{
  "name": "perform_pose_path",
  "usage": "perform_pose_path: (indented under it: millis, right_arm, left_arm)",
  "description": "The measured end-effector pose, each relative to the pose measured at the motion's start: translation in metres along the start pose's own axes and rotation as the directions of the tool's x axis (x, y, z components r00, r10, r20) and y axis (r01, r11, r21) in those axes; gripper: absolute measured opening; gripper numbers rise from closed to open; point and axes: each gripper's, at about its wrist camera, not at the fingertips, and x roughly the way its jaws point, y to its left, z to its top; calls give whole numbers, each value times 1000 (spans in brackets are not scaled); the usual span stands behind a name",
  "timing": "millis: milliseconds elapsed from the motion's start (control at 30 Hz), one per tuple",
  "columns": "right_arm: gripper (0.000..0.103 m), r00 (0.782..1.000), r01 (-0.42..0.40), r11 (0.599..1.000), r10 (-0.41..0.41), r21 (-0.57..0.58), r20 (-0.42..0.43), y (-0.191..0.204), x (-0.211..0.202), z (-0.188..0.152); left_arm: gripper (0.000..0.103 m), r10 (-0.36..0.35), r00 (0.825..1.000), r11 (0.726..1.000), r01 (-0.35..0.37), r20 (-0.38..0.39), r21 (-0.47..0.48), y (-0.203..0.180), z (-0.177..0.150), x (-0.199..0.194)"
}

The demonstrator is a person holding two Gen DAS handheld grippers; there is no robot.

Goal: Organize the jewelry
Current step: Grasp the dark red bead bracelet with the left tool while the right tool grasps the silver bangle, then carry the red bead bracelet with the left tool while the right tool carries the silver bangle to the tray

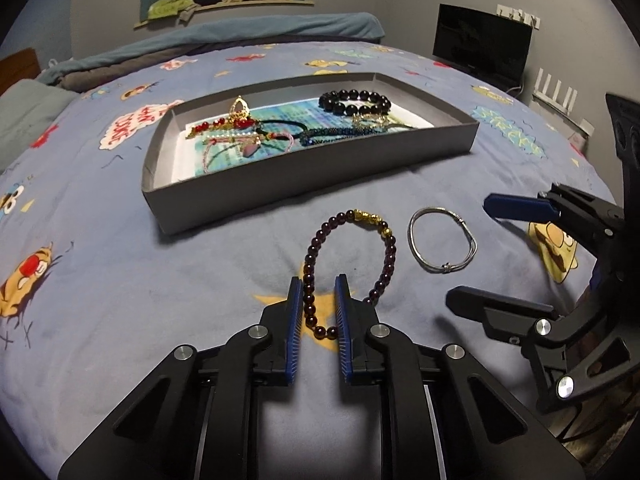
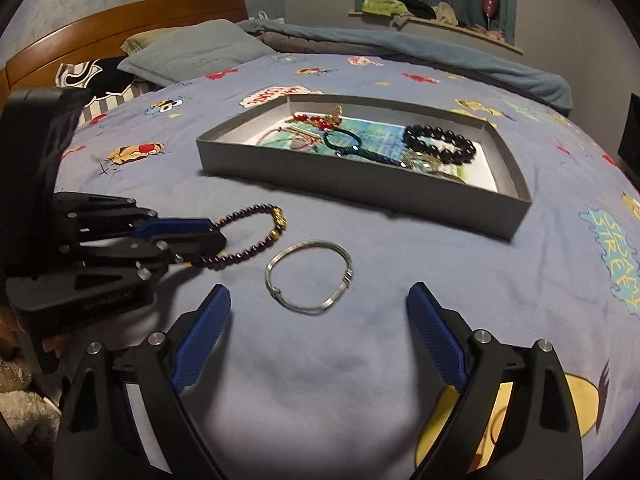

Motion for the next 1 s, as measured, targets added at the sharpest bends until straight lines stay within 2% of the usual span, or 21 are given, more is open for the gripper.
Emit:
perform_pose_path:
  millis: [67,167,233,367,633,1000]
  right_arm:
    - [84,1000,13,999,-13,-30,2,5,4,1]
    - [79,999,39,997,-40,-72,-5,12,11,1]
    - [76,999,49,995,-49,-87,3,14,13,2]
    - [49,998,70,993,-70,-95,10,14,17,4]
    - [49,997,74,996,-72,-55,42,4,4,8]
    - [49,991,88,996,-89,14,97,-30,-24,31]
  left_arm:
    - [17,2,1000,1000,-2,-4,8,-1,0,3]
    - [6,25,1000,999,-25,-1,28,0,-1,2]
    - [6,11,1000,1000,-11,5,15,4,-2,-1]
    - [6,18,999,1000,-18,34,18,7,-1,-13]
    - [6,-3,994,1000,2,110,7,14,7,-44]
    - [6,-29,978,1000,29,207,-1,24,34,-84]
